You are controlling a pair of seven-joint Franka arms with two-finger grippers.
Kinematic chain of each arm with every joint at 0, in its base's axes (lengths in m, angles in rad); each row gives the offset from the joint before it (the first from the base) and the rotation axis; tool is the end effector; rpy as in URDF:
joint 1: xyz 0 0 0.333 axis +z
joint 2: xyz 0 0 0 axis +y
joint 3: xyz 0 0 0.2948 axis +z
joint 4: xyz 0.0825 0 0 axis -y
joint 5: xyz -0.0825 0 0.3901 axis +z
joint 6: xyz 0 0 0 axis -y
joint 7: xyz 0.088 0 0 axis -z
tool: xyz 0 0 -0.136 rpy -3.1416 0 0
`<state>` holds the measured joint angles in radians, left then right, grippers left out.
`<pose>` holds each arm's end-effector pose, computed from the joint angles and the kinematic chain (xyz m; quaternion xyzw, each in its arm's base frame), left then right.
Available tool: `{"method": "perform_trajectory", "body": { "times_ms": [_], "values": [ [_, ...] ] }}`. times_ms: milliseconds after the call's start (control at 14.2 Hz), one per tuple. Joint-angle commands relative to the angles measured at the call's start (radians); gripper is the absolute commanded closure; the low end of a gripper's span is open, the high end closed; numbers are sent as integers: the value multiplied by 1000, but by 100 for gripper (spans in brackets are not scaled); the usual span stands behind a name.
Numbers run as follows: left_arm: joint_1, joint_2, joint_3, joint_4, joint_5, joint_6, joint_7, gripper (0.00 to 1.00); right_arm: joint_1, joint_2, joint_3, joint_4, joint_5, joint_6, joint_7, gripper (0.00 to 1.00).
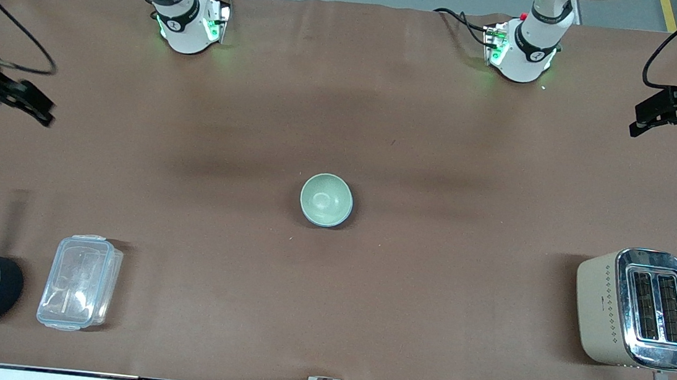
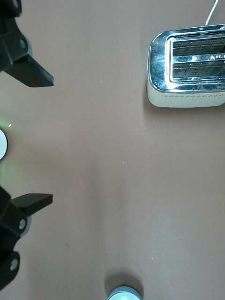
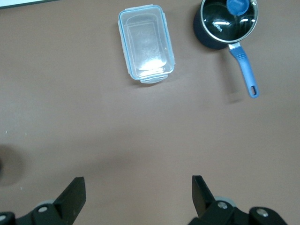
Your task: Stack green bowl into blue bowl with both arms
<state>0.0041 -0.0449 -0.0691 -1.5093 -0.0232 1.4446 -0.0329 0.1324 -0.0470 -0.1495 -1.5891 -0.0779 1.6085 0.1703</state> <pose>0.5322 -0.0389 0.6169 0.9998 -0.0173 -0.0104 0.0095 0.5528 -0.0215 0.5952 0.9945 -0.0933 0.0355 0.0328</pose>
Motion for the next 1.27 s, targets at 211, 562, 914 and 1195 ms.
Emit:
{"method": "perform_trajectory", "body": {
  "times_ms": [211,562,914,1195],
  "values": [
    [-1,8,2,21,16,-6,10,0,-152,21,31,158,119,-122,-98,0],
    [-3,4,0,21,17,-6,13,0,-171,18,74,152,113,-134,-156,0],
    [-18,13,-38,11,17,-4,16,0,-146,19,74,152,78,-131,-166,0],
    [-13,10,-52,8,17,-6,16,0,-132,19,74,152,60,-136,-166,0]
  ]
}}
